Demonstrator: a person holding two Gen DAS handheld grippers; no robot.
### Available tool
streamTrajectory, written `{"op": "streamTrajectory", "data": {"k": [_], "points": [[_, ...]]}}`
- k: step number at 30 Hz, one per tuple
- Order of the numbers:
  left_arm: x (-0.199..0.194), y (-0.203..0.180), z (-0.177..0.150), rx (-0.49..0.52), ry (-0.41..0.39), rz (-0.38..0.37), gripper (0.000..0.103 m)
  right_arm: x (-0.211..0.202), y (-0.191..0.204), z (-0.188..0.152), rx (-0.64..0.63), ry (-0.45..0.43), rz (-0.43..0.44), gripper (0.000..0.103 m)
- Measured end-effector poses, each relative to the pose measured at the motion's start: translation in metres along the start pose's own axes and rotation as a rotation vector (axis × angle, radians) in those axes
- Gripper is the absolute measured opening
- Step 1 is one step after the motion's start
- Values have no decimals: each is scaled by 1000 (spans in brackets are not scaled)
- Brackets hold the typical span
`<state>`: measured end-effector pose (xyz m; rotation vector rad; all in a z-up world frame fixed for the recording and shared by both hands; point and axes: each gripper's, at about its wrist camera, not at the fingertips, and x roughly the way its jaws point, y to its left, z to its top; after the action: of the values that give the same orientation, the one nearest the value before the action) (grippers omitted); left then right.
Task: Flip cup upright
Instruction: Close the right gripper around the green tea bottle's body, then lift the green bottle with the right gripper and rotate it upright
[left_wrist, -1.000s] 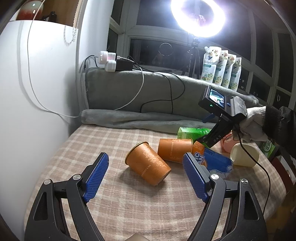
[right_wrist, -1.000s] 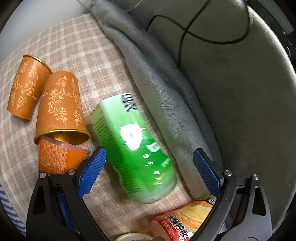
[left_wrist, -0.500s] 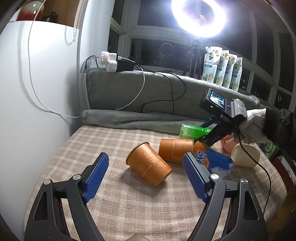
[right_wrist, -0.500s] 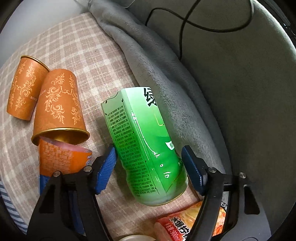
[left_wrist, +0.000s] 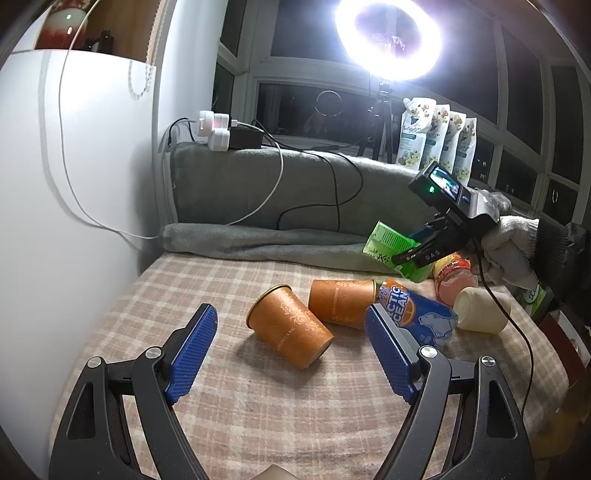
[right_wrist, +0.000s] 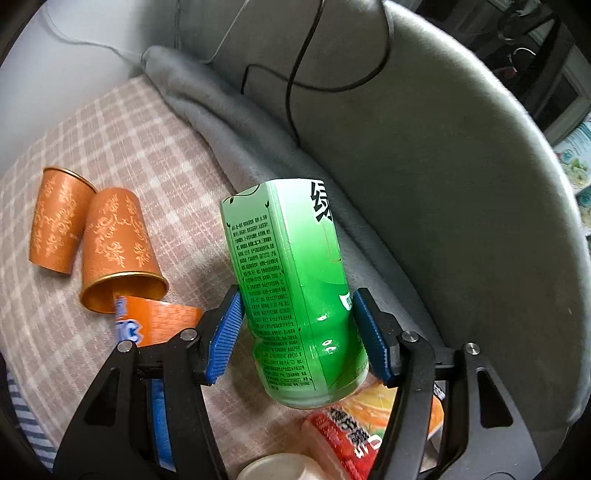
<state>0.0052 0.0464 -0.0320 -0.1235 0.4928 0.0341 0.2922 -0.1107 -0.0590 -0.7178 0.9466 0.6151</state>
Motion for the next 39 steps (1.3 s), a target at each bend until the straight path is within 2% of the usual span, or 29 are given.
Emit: {"op": "streamTrajectory", "data": {"k": [4, 9, 14, 18, 22, 29, 33, 39], "points": [[-4, -2, 0, 4, -6, -6, 82, -30, 0, -9, 48, -53, -12, 63], [-9, -4, -1, 5, -5, -18, 82, -76, 2, -28, 139, -126, 28, 63], [-13, -5, -1, -11, 5, -43, 82, -111, 15, -59, 260, -189, 139, 63], [-14, -7, -2, -19, 17, -70, 82, -116, 29, -84, 394, -201, 264, 63], [-16, -10, -4, -30, 37, -102, 82, -114, 46, -113, 529, -181, 404, 63], [-13, -15, -6, -58, 91, -170, 82, -90, 74, -154, 713, -103, 575, 63], [-9, -19, -9, -83, 135, -221, 82, -74, 82, -169, 808, -68, 655, 63], [1, -26, -13, -114, 198, -276, 82, -52, 89, -177, 867, -3, 710, 64]]}}
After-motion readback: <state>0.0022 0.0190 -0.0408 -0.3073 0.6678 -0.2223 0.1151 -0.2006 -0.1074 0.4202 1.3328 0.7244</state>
